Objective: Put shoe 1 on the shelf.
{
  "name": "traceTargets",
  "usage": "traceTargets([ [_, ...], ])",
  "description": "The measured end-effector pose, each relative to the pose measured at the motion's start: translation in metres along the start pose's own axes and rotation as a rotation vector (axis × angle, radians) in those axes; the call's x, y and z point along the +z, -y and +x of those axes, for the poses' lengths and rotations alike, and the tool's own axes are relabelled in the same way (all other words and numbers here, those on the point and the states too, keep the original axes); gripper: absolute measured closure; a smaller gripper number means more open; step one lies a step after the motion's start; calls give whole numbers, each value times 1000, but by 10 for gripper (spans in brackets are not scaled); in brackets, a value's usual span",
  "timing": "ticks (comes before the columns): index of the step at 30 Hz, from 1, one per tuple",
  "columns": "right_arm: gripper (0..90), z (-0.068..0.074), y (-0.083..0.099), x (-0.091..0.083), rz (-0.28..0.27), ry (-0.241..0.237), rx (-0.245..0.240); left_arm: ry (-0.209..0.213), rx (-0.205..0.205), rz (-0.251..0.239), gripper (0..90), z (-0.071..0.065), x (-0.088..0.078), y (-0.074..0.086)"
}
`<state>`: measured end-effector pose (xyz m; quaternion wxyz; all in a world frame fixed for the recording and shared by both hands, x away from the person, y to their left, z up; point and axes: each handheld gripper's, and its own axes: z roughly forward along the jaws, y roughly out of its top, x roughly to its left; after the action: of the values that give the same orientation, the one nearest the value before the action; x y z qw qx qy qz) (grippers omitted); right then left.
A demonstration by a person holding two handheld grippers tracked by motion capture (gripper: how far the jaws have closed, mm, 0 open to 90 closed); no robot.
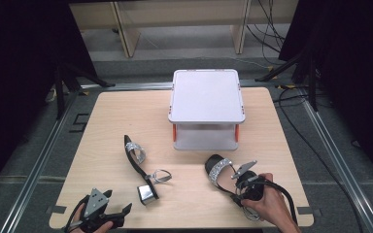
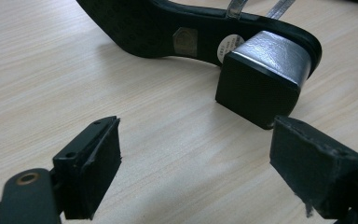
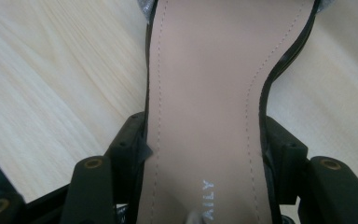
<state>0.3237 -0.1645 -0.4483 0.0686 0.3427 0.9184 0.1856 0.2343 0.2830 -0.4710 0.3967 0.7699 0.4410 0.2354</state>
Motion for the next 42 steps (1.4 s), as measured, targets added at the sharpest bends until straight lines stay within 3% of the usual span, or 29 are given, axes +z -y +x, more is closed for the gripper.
traceTargets([
  [5,430,2,-5,-11,-57,-24,-19,-2,-3,-4,160,0,-1,0],
  [10,431,6,-16,-18,-80,-44,-32,-3,-11,-9,160,1,-1,0],
  [13,431,9,-33,-24,-101,-60,-46,-9,-16,-5,160,1,-1,0],
  [16,430,10,-43,-26,-108,-73,-72,-14,18,21,160,3,-2,0],
  [18,431,13,-59,-31,-122,-85,-80,-8,-17,-7,160,1,-1,0],
  [21,431,17,-77,-38,-134,-104,-102,-2,-12,-8,160,1,-1,1],
  [22,431,18,-83,-40,-162,-102,-137,-2,-12,-8,160,1,-1,1],
  [24,431,22,-96,-47,-171,-116,-131,-6,-18,-3,160,1,0,1],
  [26,431,25,-109,-51,-186,-126,-146,-10,28,14,160,4,-1,1],
  [27,431,26,-115,-54,-196,-135,-158,-10,28,14,160,4,-1,1],
  [28,431,28,-122,-56,-201,-128,-164,-6,-16,-5,160,1,-1,1],
  [29,431,29,-127,-58,-208,-136,-173,-10,-20,-4,160,1,-1,1],
  [31,431,31,-138,-62,-223,-133,-187,-12,17,14,160,3,-1,0],
  [32,431,33,-143,-64,-220,-143,-175,-5,-18,-4,160,1,-1,1],
  [34,431,34,-153,-68,-233,-149,-196,-2,-13,-9,160,1,0,0],
  [42,431,28,-189,-83,-272,-158,-164,-3,-13,-10,160,1,-1,1],
])
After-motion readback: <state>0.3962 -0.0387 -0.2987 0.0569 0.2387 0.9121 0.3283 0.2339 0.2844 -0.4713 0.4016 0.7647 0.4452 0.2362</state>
